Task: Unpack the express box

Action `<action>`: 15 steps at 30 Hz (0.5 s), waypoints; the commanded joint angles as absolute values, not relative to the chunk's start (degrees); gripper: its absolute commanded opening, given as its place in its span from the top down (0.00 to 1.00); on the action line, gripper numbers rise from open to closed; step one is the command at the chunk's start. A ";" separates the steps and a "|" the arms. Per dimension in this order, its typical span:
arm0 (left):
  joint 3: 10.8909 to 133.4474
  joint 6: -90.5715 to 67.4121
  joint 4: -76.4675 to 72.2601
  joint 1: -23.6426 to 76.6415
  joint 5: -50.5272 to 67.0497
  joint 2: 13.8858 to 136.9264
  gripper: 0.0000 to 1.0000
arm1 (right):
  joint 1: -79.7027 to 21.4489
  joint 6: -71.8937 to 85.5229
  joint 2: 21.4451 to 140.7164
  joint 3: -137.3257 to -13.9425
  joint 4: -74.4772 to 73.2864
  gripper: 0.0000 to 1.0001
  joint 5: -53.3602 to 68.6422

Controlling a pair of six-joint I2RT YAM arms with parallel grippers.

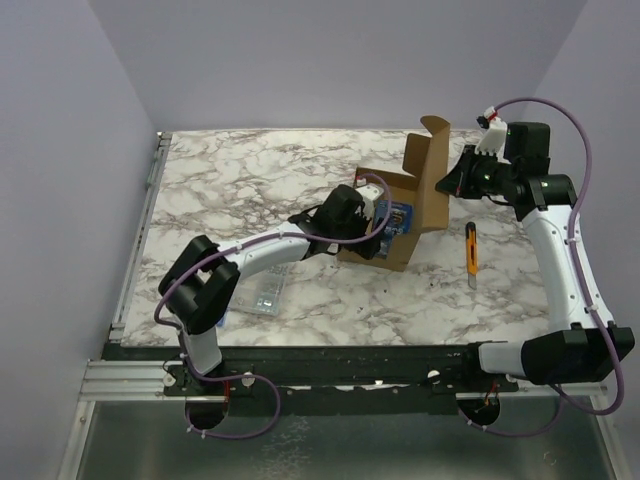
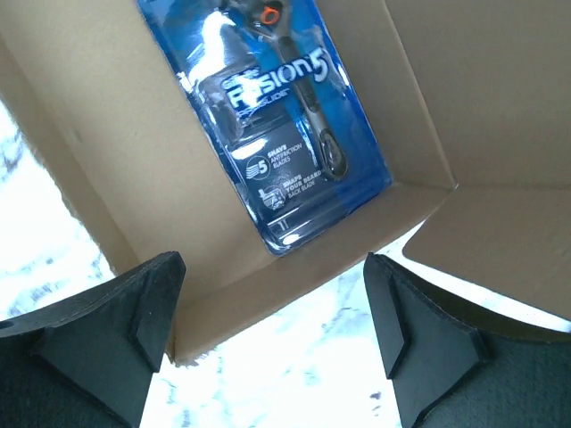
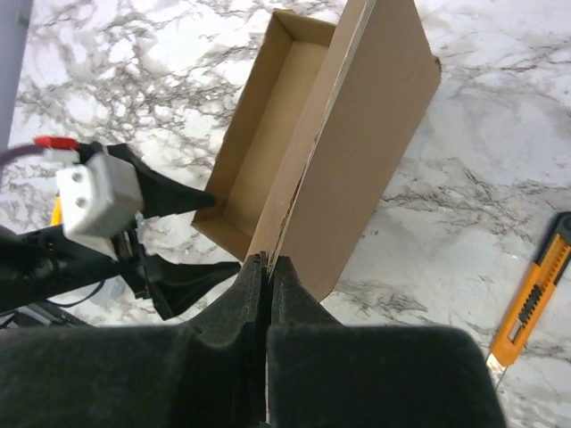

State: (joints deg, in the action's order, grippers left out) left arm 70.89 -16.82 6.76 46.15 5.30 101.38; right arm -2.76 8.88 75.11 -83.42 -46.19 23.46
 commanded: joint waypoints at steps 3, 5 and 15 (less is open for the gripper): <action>76.32 11.10 5.63 45.21 13.65 105.88 0.09 | -1.92 4.90 76.03 -80.27 -46.55 1.00 29.96; 78.79 16.43 7.64 44.77 19.24 108.39 0.10 | -1.72 4.62 76.34 -80.27 -46.48 1.00 30.38; 89.02 34.25 20.45 40.78 31.61 119.09 0.15 | -1.58 4.13 76.68 -81.57 -47.38 1.00 31.21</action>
